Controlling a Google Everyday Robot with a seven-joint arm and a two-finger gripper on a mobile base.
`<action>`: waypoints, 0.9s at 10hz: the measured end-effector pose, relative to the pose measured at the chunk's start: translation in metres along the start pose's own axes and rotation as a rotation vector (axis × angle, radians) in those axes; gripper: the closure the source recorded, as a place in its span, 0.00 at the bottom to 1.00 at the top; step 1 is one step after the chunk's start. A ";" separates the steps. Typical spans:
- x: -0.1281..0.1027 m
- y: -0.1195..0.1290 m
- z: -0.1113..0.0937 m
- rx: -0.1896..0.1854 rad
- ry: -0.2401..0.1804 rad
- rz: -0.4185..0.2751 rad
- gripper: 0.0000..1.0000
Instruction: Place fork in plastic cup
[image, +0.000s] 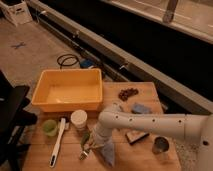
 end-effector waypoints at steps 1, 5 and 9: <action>0.001 -0.001 0.000 0.001 0.001 0.000 1.00; -0.002 -0.006 0.002 -0.002 0.003 -0.015 1.00; -0.006 -0.004 -0.016 0.025 0.054 -0.033 1.00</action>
